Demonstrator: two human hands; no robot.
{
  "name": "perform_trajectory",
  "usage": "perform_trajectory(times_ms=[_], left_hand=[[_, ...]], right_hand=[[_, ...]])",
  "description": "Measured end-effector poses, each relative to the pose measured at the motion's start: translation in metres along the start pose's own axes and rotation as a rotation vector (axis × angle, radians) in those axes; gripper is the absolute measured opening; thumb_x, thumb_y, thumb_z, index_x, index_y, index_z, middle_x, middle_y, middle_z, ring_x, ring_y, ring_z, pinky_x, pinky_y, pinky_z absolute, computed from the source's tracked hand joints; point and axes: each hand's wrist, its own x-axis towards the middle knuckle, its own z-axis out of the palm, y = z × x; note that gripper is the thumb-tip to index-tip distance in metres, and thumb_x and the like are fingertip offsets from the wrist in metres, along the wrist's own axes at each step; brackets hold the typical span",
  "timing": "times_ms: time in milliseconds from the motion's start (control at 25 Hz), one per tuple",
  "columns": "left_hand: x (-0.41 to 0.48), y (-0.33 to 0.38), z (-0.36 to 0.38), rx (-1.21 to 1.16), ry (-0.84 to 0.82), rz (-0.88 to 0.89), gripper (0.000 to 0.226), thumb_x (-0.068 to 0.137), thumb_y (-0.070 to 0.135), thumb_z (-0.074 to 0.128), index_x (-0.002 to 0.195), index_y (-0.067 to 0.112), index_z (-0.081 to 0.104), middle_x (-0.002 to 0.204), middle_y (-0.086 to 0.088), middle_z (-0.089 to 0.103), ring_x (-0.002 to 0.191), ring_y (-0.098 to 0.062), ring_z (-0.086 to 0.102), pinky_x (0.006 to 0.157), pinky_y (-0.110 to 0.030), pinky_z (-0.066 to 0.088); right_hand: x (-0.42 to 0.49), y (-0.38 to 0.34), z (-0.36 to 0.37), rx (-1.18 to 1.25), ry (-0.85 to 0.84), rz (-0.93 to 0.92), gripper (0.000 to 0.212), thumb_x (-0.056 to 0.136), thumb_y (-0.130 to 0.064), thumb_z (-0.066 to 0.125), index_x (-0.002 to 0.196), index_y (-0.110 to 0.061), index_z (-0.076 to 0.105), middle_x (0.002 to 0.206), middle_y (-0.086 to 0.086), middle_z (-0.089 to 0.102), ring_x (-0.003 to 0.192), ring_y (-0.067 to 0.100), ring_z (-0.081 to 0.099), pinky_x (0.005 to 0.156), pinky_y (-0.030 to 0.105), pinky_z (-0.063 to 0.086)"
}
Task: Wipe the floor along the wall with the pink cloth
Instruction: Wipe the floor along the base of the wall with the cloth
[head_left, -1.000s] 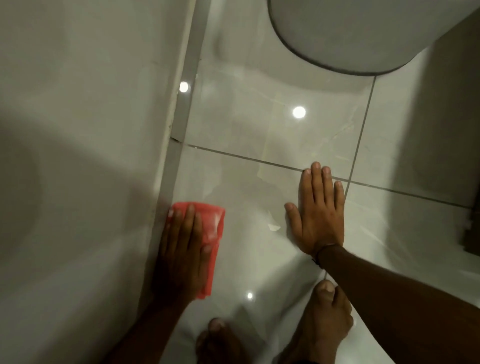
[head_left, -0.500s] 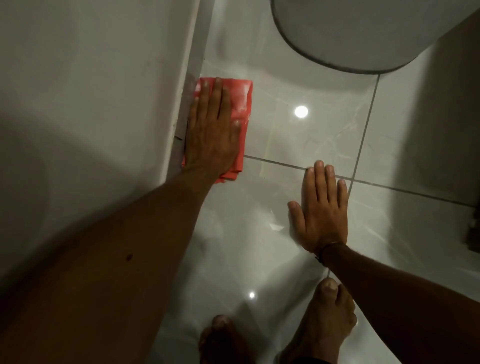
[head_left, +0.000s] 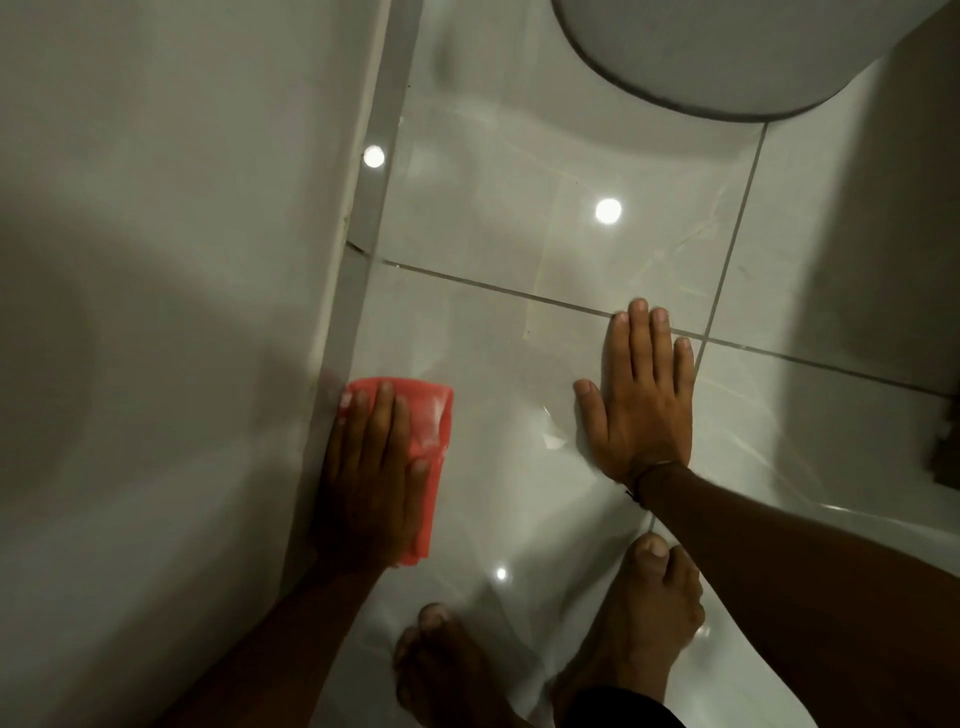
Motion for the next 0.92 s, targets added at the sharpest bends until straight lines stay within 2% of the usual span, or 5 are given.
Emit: perform_trajectory(times_ms=[160,360,560,680,920], left_hand=[[0.095,0.008,-0.016,0.033,0.081,0.015,0.065,0.115,0.039,0.026,0.165,-0.004,0.026,0.171,-0.030,0.031,0.161,-0.047,0.026,0.131,-0.061,0.029],[0.243,0.011,-0.049,-0.078,0.065,-0.020,0.082,0.108,0.056,-0.006,0.169,0.005,0.013,0.178,-0.023,0.015,0.166,-0.040,0.012,0.137,-0.057,0.016],[0.158,0.007,-0.025,0.048,0.118,-0.007,0.071,0.115,0.049,0.017,0.168,0.001,0.018,0.175,-0.027,0.024,0.164,-0.043,0.019,0.134,-0.059,0.023],[0.079,0.011,-0.010,0.009,0.125,-0.014,0.081,0.110,0.059,0.037,0.166,0.001,0.026,0.173,-0.025,0.029,0.164,-0.043,0.020,0.133,-0.059,0.024],[0.063,0.006,0.003,-0.008,0.133,-0.019,0.080,0.109,0.058,0.040,0.168,0.005,0.024,0.176,-0.021,0.027,0.164,-0.040,0.023,0.135,-0.057,0.021]], right_hand=[[-0.001,0.001,0.000,-0.006,0.006,0.008,0.084,0.107,-0.056,0.032,0.173,-0.012,0.007,0.182,0.013,0.004,0.169,0.031,0.000,0.136,0.052,0.000],[0.001,0.000,0.000,-0.025,0.000,0.011,0.083,0.107,-0.056,0.032,0.173,-0.010,0.012,0.182,0.013,0.006,0.169,0.031,0.001,0.136,0.049,-0.003],[-0.001,-0.004,-0.002,-0.003,0.000,0.005,0.083,0.106,-0.054,0.032,0.172,-0.009,0.014,0.182,0.014,0.008,0.169,0.033,0.004,0.136,0.050,-0.001],[0.001,-0.003,-0.004,-0.010,0.002,0.014,0.083,0.106,-0.053,0.033,0.172,-0.008,0.013,0.182,0.015,0.008,0.169,0.033,0.004,0.136,0.050,-0.001],[-0.001,0.000,-0.001,-0.016,0.002,0.006,0.082,0.107,-0.055,0.030,0.173,-0.010,0.009,0.182,0.014,0.005,0.169,0.032,0.001,0.136,0.051,-0.001]])
